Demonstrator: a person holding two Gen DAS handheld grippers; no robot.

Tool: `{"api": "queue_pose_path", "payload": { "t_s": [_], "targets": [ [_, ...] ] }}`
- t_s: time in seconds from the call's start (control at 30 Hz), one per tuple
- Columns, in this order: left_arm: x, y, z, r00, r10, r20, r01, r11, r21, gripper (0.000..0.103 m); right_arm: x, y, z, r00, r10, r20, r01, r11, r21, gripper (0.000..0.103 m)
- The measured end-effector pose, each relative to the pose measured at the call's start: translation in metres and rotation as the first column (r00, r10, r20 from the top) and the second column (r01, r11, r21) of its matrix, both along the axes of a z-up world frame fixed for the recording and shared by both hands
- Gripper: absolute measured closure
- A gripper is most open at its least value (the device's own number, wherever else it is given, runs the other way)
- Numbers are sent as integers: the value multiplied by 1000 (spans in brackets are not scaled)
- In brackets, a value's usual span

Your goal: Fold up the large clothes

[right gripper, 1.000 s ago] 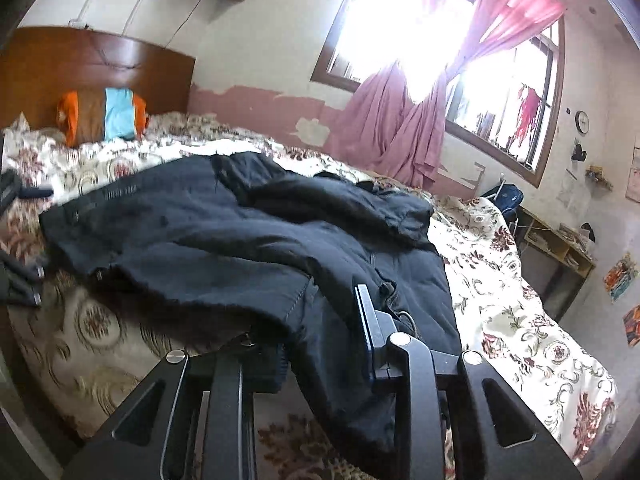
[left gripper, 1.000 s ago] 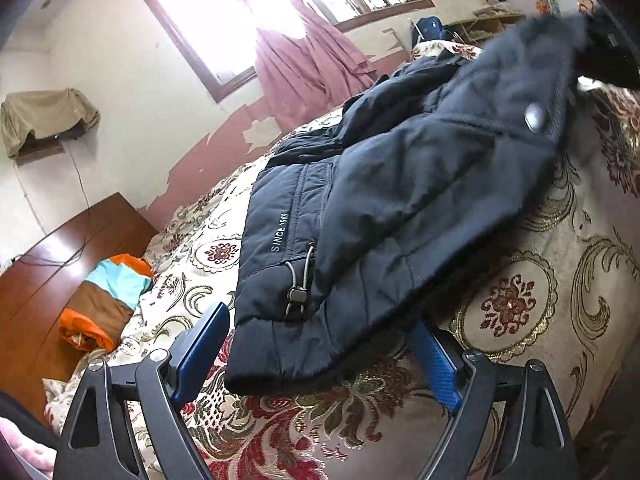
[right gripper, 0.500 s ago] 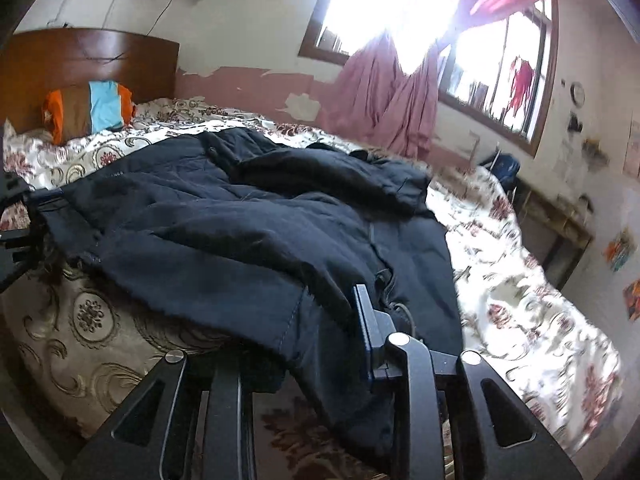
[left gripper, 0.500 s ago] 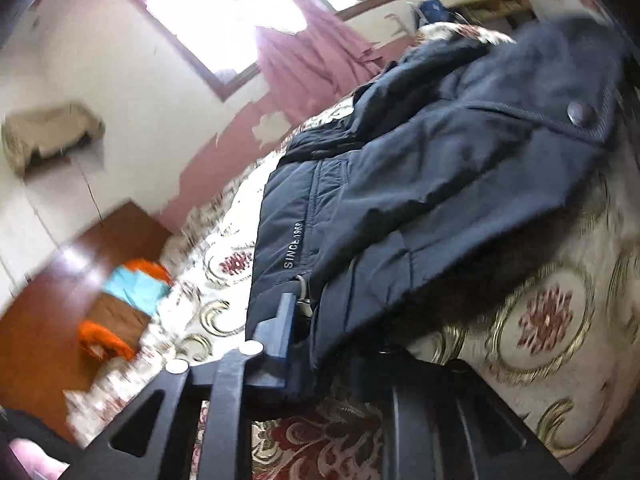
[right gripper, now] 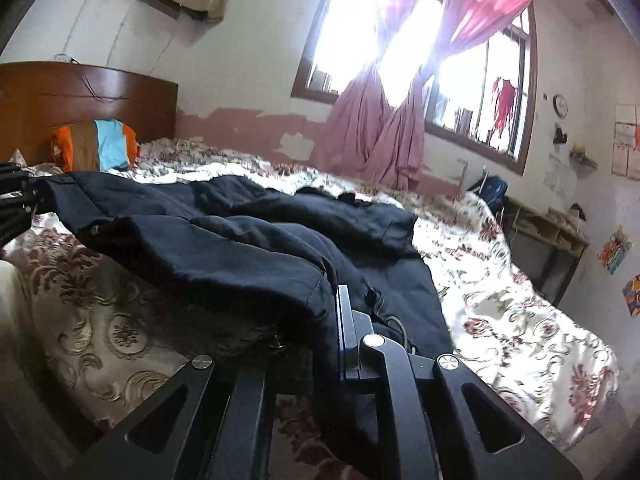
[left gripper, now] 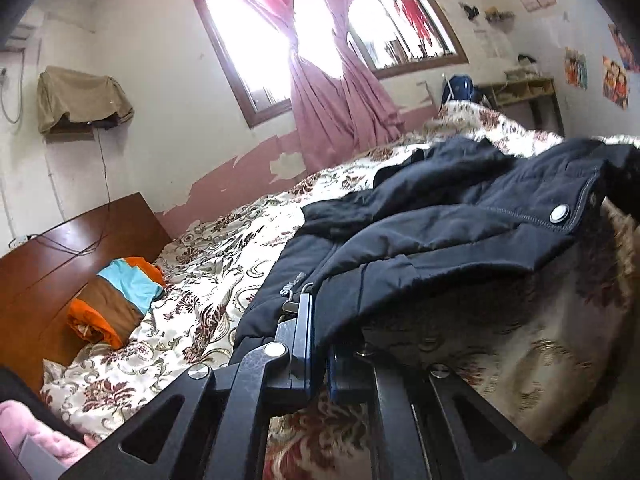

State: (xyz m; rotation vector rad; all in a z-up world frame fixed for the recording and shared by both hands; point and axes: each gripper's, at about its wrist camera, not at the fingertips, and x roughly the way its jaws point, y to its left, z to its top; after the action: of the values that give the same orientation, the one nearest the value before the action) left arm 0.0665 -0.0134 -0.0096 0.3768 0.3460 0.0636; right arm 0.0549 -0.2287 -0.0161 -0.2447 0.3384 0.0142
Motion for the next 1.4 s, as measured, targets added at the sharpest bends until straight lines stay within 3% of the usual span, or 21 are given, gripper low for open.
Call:
{"api": "queue_pose_path", "payload": {
  "t_s": [0.27, 0.4, 0.53, 0.67, 0.83, 1.13, 1.23, 1.4],
  "targets": [
    [-63, 3, 49, 995, -20, 97, 21, 1000, -18, 97, -57, -3, 54, 990, 37, 134, -37, 999, -1, 97],
    [-67, 1, 74, 988, -28, 154, 29, 1000, -10, 97, -62, -8, 83, 982, 57, 179, -66, 997, 42, 97],
    [-45, 5, 103, 973, -64, 220, 71, 997, -27, 97, -49, -13, 103, 975, 61, 214, -75, 995, 60, 97],
    [1, 6, 124, 965, -90, 247, 107, 993, -55, 97, -13, -18, 116, 971, 54, 231, -63, 998, 32, 97],
    [70, 3, 143, 971, -76, 227, 98, 991, -86, 97, 45, -20, 131, 974, 65, 216, -70, 997, 17, 97],
    [179, -11, 160, 977, -25, 214, 37, 998, -51, 97, 171, -31, 167, 993, 51, 104, -57, 997, 50, 97],
    [218, -16, 162, 982, -9, 188, 21, 998, -58, 97, 221, -40, 169, 998, 41, 53, -44, 996, 76, 97],
    [276, -29, 152, 987, 14, 158, -9, 999, -32, 97, 300, -47, 154, 1000, 9, -4, -9, 999, 42, 97]
  ]
}}
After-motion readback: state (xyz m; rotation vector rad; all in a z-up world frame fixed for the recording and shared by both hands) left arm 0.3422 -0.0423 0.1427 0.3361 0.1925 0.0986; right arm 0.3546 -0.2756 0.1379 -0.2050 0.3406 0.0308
